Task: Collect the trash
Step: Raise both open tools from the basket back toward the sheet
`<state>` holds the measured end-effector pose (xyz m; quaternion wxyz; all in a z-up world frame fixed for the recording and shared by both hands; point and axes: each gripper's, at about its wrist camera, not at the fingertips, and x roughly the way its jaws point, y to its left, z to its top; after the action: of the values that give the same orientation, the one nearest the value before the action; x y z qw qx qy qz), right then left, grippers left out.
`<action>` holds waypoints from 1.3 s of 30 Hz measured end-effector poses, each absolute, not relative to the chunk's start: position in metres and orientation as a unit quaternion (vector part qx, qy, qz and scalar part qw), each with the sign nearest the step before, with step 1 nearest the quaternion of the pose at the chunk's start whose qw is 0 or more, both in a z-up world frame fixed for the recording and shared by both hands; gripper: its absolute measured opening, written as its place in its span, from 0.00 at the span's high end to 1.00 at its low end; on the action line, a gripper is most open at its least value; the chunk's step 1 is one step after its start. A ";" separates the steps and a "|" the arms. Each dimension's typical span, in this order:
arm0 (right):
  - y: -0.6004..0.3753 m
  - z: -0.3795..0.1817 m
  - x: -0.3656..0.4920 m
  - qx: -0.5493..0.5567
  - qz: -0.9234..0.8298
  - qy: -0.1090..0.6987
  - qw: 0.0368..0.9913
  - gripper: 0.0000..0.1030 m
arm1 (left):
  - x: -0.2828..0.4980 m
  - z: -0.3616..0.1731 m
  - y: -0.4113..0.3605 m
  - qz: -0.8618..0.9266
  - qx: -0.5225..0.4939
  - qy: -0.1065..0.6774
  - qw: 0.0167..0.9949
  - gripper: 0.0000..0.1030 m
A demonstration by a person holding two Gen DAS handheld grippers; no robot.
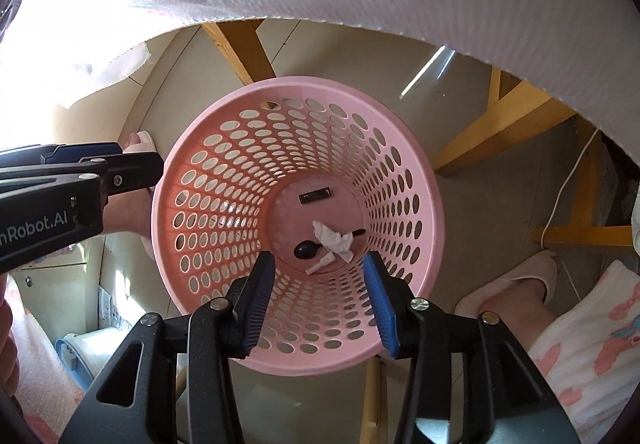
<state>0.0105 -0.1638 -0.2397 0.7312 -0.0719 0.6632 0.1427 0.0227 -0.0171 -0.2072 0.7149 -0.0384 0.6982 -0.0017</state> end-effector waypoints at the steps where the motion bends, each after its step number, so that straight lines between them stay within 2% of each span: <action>1: -0.164 -0.240 0.011 -0.072 0.142 0.663 0.732 0.53 | 0.023 -0.206 -0.018 -0.002 -0.037 0.697 0.716 0.59; 9: -0.165 -0.229 0.010 -0.076 0.137 0.649 0.745 0.53 | 0.025 -0.197 -0.013 0.005 -0.033 0.683 0.729 0.58; 20: -0.169 -0.177 0.005 -0.086 0.117 0.571 0.808 0.53 | 0.023 -0.156 -0.011 0.022 -0.015 0.626 0.779 0.58; 25: -0.173 -0.153 0.003 -0.073 0.121 0.543 0.828 0.52 | 0.020 -0.135 -0.002 0.006 -0.047 0.610 0.791 0.57; 33: -0.174 -0.124 -0.001 -0.056 0.126 0.503 0.853 0.49 | 0.015 -0.096 -0.004 0.011 -0.022 0.548 0.836 0.57; 39: -0.187 -0.091 -0.009 -0.028 0.101 0.436 0.894 0.49 | 0.006 -0.071 -0.002 0.009 -0.026 0.498 0.867 0.60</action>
<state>-0.0085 -0.1872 -0.0907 0.8939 -0.0282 0.4359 0.1006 0.0059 -0.0016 -0.0712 0.8668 -0.0262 0.4978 0.0093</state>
